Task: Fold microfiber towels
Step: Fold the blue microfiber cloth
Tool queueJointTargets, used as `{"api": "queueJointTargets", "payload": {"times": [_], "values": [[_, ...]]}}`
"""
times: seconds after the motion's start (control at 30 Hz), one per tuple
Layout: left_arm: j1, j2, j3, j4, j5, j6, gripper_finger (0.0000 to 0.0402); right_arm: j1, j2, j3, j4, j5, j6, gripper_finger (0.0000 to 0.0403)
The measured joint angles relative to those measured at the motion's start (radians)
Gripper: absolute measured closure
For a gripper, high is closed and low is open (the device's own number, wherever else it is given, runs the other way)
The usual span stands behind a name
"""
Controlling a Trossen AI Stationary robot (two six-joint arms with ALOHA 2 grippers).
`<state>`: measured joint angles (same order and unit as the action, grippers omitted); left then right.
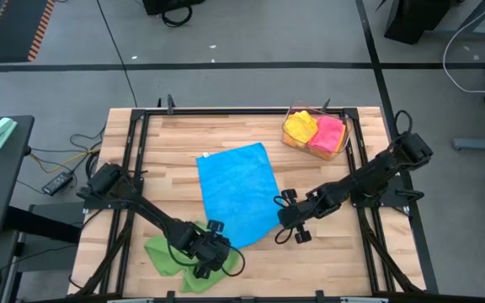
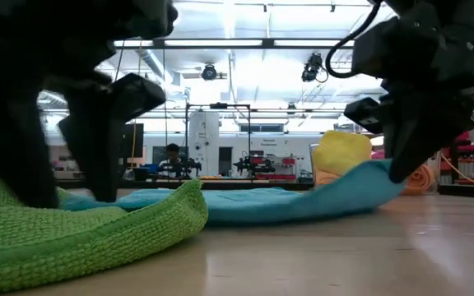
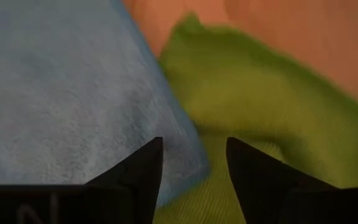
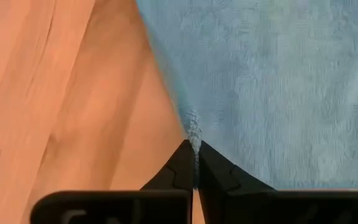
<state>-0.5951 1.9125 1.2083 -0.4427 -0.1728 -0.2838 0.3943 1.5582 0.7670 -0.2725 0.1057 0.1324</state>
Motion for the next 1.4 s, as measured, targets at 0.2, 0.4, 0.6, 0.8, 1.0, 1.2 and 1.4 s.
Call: {"api": "queueJointTargets", "payload": {"times": [0.2,0.4,0.6,0.8,1.0,1.2,1.4], "values": [[-0.009,0.020,0.000,-0.022,-0.004,0.021,0.0233,0.000,0.004,0.000,0.002,-0.002,0.000,0.0388],[-0.009,0.020,0.000,-0.027,-0.032,0.038,0.0266,0.000,0.003,0.000,0.008,-0.002,-0.001,0.0388],[-0.009,0.020,0.000,-0.041,-0.037,0.034,0.0320,0.000,0.003,0.000,0.008,-0.002,0.005,0.0388],[-0.009,0.014,0.000,-0.059,-0.035,0.033,0.0388,0.000,0.003,0.000,0.008,-0.002,0.005,0.0388],[-0.008,-0.009,0.031,-0.120,-0.015,0.001,0.0366,0.000,0.003,0.001,0.000,-0.002,-0.013,0.0388],[-0.008,-0.011,0.127,-0.295,-0.014,-0.013,0.0356,-0.009,0.001,0.039,-0.065,-0.002,-0.046,0.0388],[-0.008,-0.011,0.182,-0.318,-0.014,-0.019,0.0385,-0.005,0.001,0.093,-0.163,-0.050,-0.085,0.0388]]}}
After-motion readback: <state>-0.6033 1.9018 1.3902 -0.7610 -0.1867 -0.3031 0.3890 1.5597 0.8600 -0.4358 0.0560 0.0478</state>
